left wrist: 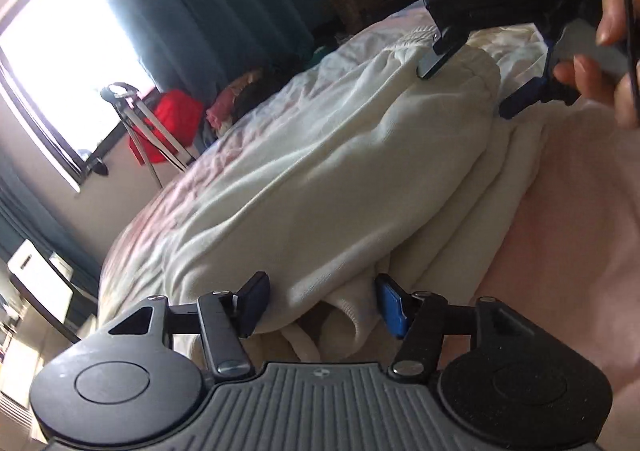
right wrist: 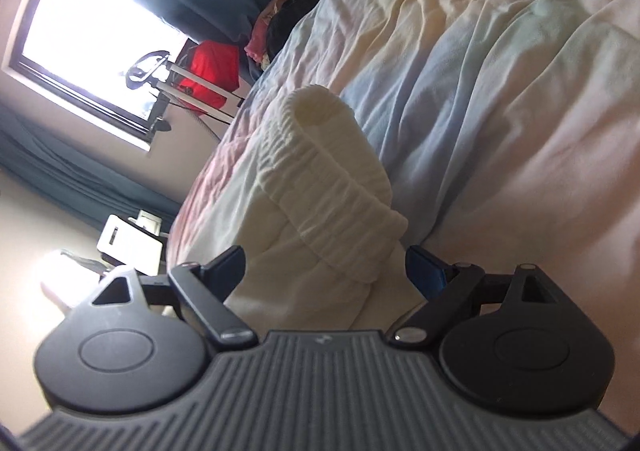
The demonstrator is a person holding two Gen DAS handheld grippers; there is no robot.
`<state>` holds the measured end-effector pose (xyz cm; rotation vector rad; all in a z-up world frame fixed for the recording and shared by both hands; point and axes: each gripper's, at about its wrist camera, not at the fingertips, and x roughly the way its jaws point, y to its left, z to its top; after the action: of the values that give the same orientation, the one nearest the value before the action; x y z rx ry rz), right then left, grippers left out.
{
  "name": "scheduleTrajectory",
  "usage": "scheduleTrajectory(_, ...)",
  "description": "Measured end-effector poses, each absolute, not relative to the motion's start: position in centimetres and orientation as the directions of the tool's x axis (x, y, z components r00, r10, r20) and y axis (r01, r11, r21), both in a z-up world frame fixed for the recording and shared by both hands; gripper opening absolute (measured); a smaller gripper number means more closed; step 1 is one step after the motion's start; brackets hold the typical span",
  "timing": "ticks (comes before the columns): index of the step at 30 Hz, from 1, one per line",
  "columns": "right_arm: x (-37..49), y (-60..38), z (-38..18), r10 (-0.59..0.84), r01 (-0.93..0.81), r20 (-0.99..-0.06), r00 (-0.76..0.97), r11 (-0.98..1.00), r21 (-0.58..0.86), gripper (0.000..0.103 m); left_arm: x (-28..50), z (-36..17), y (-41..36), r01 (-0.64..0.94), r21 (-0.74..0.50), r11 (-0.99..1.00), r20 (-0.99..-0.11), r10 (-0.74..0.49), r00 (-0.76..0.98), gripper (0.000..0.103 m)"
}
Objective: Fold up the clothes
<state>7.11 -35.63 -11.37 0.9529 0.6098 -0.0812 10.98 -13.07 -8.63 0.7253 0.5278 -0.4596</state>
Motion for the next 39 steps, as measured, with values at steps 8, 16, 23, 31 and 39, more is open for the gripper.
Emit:
scheduleTrajectory(8, 8.2, -34.6, -13.4, 0.231, 0.307, -0.542, 0.808, 0.620, 0.722, 0.089, 13.6, -8.9, -9.6, 0.600, 0.305, 0.739, -0.684, -0.269, 0.678, 0.060)
scheduleTrajectory(16, 9.2, -34.0, -13.8, 0.301, 0.287, -0.570, 0.765, 0.632, 0.719, 0.090, 9.8, -8.3, -9.2, 0.607, 0.216, 0.765, -0.704, -0.309, 0.640, 0.060)
scheduleTrajectory(23, 6.6, -33.7, -10.3, 0.331, 0.090, -0.340, 0.880, 0.587, 0.804, 0.090, 9.0, -8.3, -8.7, 0.596, 0.192, 0.780, -0.708, -0.310, 0.635, 0.060)
scheduleTrajectory(31, 7.8, -34.2, -10.8, 0.351, 0.112, -0.379, 0.856, 0.590, 0.800, 0.090, 9.4, -8.0, -8.0, 0.589, 0.145, 0.795, -0.707, -0.333, 0.624, 0.060)
scheduleTrajectory(39, 8.6, -32.9, -11.6, 0.259, 0.230, -0.562, 0.786, 0.720, 0.654, 0.038, 8.4, -6.0, -6.4, 0.581, 0.096, 0.808, -0.633, -0.401, 0.662, 0.057)
